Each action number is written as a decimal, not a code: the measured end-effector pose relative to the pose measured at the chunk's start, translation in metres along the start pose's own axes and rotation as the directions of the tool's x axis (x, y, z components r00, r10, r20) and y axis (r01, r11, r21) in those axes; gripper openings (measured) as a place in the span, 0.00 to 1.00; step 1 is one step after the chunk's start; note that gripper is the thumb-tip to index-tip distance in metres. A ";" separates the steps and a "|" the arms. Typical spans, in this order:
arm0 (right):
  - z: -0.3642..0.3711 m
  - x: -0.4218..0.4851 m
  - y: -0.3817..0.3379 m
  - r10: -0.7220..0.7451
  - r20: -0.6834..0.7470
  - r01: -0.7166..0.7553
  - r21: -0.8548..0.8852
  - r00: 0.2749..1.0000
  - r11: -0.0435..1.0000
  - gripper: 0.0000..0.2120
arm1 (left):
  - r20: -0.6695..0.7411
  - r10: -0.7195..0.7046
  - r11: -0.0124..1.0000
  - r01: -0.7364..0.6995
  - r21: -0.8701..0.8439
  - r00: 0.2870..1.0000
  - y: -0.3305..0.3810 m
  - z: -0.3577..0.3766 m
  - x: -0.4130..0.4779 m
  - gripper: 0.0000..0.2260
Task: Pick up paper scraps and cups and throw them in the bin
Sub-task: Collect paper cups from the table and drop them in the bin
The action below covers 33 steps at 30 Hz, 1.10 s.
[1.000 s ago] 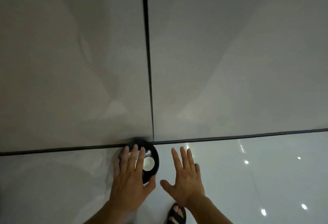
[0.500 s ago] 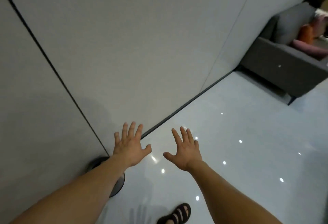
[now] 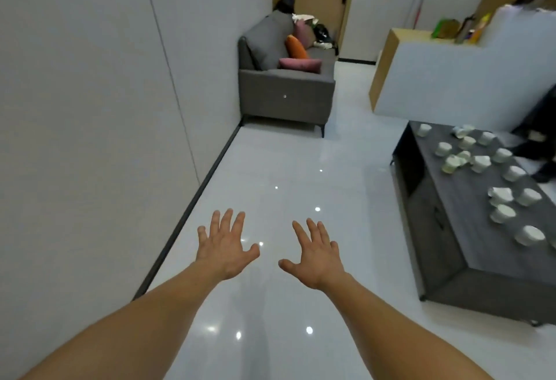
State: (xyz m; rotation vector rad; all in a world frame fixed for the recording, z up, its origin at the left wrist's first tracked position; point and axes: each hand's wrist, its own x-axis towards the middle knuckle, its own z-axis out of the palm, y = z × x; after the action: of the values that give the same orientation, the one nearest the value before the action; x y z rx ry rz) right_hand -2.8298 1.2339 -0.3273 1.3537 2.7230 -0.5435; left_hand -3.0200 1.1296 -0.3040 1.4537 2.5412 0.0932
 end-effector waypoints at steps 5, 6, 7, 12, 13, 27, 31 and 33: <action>-0.049 -0.008 0.135 0.234 -0.049 -0.232 0.043 0.971 0.972 0.44 | 0.017 0.211 0.978 -0.210 -0.011 0.977 0.141 0.011 0.058 0.38; -0.055 -0.009 0.156 0.277 -0.054 -0.274 0.051 0.959 0.960 0.44 | 0.024 0.250 0.968 -0.250 -0.008 0.968 0.164 0.014 0.067 0.38; -0.061 -0.008 0.177 0.316 -0.064 -0.312 0.063 0.947 0.948 0.45 | 0.028 0.284 0.959 -0.284 -0.008 0.958 0.185 0.016 0.078 0.38; -0.073 0.009 0.259 0.479 -0.071 -0.469 0.123 0.875 0.874 0.45 | 0.066 0.417 0.909 -0.417 -0.009 0.907 0.272 0.033 0.140 0.37; -0.076 0.016 0.273 0.507 -0.070 -0.496 0.130 0.859 0.859 0.45 | 0.076 0.440 0.898 -0.441 -0.009 0.895 0.288 0.037 0.156 0.37; -0.144 0.070 0.449 0.805 -0.085 -0.760 0.282 0.587 0.585 0.43 | 0.171 0.787 0.604 -0.797 -0.015 0.593 0.538 0.054 0.319 0.38; -0.153 0.061 0.517 0.856 -0.073 -0.794 0.340 0.512 0.504 0.44 | 0.210 0.832 0.525 -0.851 0.005 0.514 0.622 0.070 0.328 0.39; -0.159 0.051 0.555 0.867 -0.070 -0.803 0.346 0.494 0.486 0.44 | 0.233 0.837 0.509 -0.861 0.000 0.495 0.662 0.081 0.327 0.39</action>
State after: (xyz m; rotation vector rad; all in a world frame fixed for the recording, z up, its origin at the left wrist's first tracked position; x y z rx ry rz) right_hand -2.4107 1.6331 -0.3476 2.7000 1.6852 -0.6661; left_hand -2.6035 1.7450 -0.3277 2.4899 1.4266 -0.0605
